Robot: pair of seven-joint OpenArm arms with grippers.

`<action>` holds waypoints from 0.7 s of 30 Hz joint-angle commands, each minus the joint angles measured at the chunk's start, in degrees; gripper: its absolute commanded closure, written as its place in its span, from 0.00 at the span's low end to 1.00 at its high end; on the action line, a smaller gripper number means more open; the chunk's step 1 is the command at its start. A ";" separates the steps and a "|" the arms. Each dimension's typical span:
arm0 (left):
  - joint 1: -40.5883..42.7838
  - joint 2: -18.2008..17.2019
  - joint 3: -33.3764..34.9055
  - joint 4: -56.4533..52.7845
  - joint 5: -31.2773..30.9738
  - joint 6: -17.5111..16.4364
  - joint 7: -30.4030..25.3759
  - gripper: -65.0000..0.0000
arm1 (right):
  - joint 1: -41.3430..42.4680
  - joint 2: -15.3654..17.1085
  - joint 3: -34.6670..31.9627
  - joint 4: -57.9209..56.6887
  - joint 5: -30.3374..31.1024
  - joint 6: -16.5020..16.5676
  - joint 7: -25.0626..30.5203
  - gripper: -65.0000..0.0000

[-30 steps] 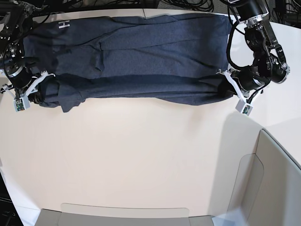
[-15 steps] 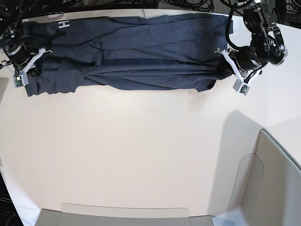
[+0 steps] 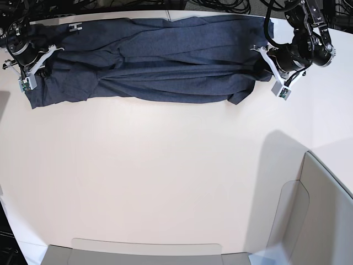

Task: Layout the t-shirt on the table in an organized manner, then fold the t-shirt properly
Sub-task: 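Lift the hem with both grippers and fold it over toward the collar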

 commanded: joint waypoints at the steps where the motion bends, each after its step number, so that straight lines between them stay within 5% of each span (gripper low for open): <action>1: 0.78 -0.60 -0.44 2.73 -0.55 -0.08 -0.77 1.00 | -0.10 1.03 0.68 0.86 0.36 0.08 0.96 1.00; 10: 4.30 -0.60 -0.44 7.83 -0.63 -0.08 -2.93 1.00 | -0.63 -1.43 7.71 1.03 0.45 0.08 0.96 1.00; 21: 8.16 -0.51 0.09 8.01 -0.81 -0.26 -5.39 1.00 | -1.77 -2.92 8.15 0.86 0.36 0.08 0.96 1.00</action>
